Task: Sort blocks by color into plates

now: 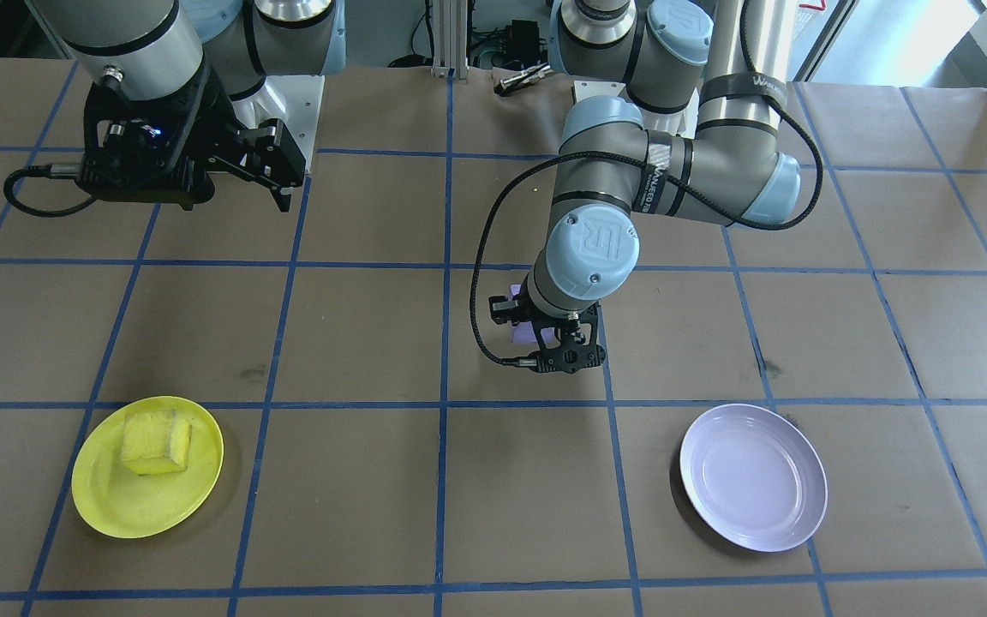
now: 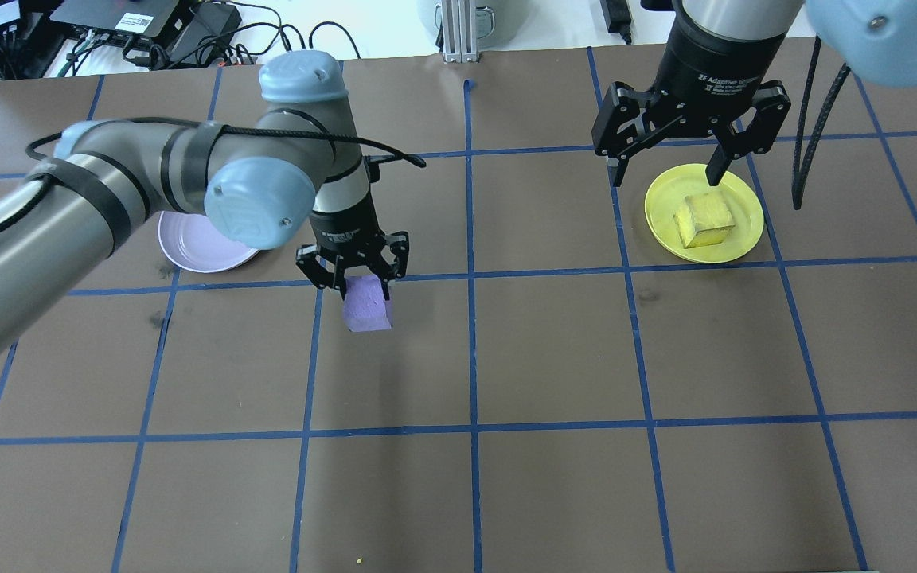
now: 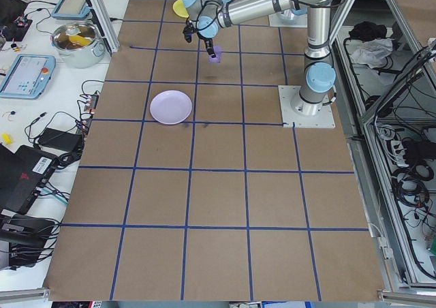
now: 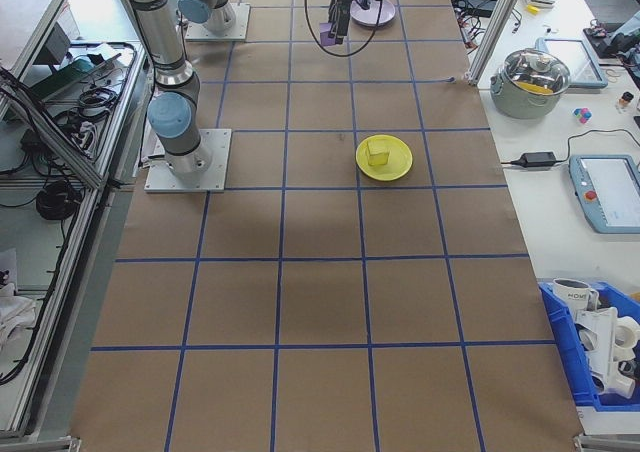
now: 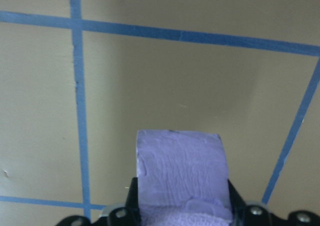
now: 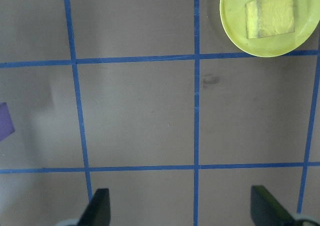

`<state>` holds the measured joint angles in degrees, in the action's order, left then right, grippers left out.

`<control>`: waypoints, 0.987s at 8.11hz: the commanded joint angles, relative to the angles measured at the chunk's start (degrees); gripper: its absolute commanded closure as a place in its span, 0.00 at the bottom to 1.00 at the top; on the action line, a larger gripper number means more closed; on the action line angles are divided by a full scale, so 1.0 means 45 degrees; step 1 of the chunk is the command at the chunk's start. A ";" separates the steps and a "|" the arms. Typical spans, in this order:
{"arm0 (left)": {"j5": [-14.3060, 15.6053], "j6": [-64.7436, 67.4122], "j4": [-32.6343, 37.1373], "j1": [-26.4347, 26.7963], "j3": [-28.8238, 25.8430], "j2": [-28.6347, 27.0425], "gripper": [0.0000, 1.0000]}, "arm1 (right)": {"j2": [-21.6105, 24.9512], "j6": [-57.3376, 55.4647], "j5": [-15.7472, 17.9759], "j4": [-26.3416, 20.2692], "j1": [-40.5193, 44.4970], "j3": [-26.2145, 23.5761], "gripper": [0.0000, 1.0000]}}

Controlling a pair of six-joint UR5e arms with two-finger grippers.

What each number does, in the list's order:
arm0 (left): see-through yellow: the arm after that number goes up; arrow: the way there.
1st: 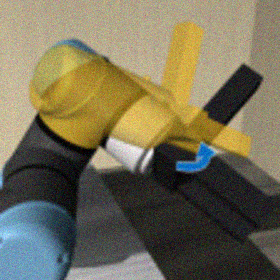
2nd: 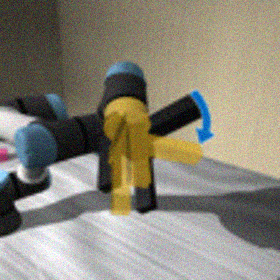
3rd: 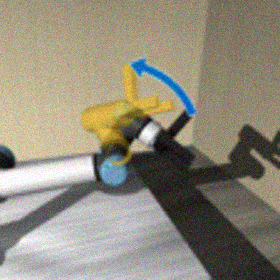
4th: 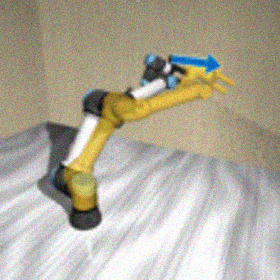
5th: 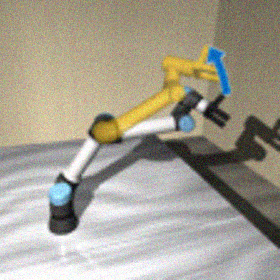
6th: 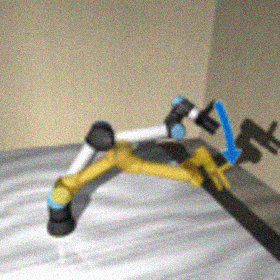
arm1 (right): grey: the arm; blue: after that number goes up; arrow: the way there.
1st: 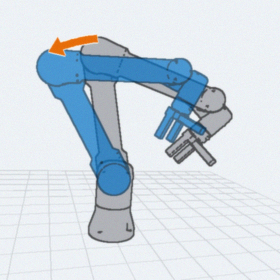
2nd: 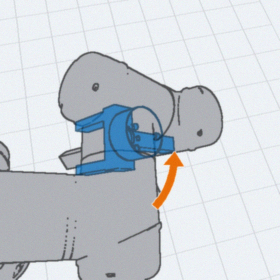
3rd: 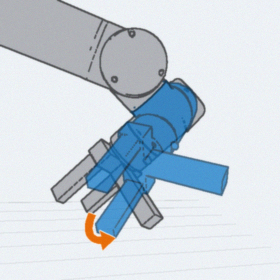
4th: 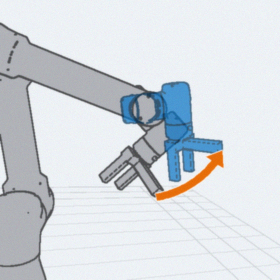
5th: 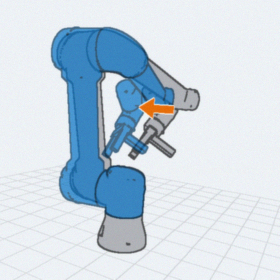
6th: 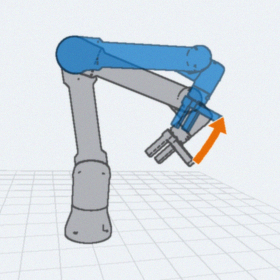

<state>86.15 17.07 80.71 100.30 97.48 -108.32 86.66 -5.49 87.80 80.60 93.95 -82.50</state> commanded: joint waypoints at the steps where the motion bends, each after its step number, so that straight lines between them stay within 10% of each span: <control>1: 0.0736 -0.2181 0.1318 -0.1345 -0.2143 0.0281 1.00 | -0.0001 -0.0011 0.0000 0.0000 0.0000 0.0013 0.00; 3: 0.2082 -0.4153 0.1283 -0.2809 -0.3571 -0.0088 1.00 | -0.0001 -0.0011 0.0000 0.0000 0.0000 0.0013 0.00; 8: 0.2086 -0.6997 -0.0862 -0.4788 -0.3791 -0.1665 1.00 | -0.0040 -0.0050 -0.0039 0.0449 0.0000 0.0013 0.00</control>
<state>95.55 -12.63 80.81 80.65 81.03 -111.37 86.53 -5.66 87.68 82.40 93.96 -82.46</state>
